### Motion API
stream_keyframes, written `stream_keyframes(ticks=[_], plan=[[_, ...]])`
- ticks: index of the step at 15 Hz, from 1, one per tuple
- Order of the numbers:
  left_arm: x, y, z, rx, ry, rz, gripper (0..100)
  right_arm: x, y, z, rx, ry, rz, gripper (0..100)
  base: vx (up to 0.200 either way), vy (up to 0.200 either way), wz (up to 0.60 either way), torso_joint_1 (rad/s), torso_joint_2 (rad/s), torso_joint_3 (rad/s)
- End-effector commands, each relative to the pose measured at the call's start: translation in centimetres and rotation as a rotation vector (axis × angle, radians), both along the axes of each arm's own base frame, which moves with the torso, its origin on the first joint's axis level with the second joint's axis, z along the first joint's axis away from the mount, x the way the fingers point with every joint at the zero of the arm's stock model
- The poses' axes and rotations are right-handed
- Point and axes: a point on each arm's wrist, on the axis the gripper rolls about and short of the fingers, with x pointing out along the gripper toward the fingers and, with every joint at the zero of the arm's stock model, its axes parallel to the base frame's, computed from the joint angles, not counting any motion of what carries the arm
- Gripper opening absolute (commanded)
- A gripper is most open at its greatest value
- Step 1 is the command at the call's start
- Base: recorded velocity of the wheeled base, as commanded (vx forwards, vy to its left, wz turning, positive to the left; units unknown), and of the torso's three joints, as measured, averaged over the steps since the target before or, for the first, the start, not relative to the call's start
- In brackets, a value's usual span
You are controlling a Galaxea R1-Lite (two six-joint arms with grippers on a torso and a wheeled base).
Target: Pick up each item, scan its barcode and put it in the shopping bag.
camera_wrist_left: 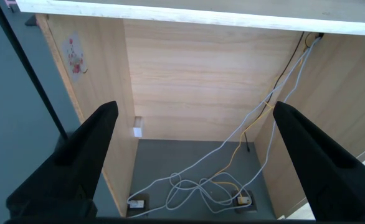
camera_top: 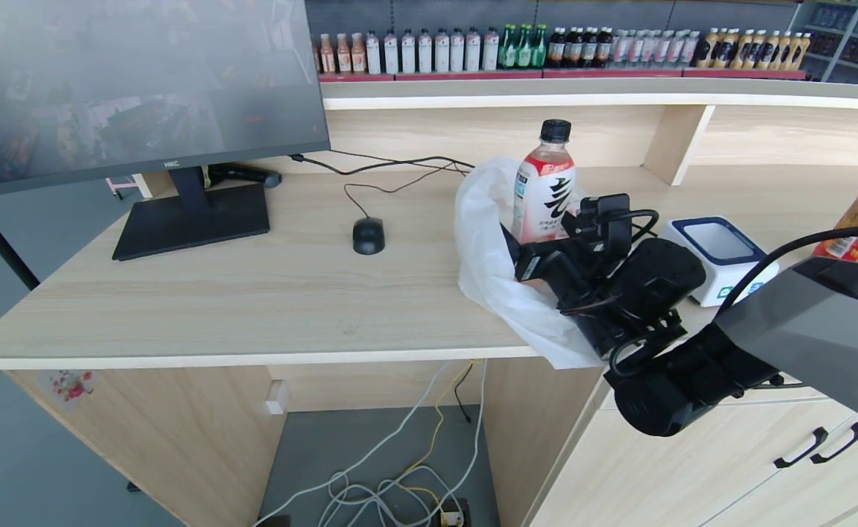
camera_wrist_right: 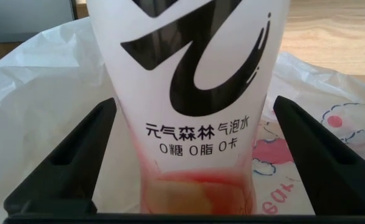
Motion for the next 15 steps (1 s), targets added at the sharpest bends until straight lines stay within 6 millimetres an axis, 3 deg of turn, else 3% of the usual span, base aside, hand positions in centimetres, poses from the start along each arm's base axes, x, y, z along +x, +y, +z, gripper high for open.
stream_keyframes(ticks=[1, 15], plan=[[0.0, 0.0, 0.0, 0.0, 0.0, 0.0, 100, -0.3, -0.1, 0.5, 0.005, -0.01, 0.0, 100, 0.0, 0.0, 0.0, 0.0, 0.0, 0.0], [0.0, 0.0, 0.0, 0.0, 0.0, 0.0, 100, -4.0, 0.2, 2.3, 0.008, -0.006, 0.057, 100, 0.0, 0.0, 0.0, 0.0, 0.0, 0.0]])
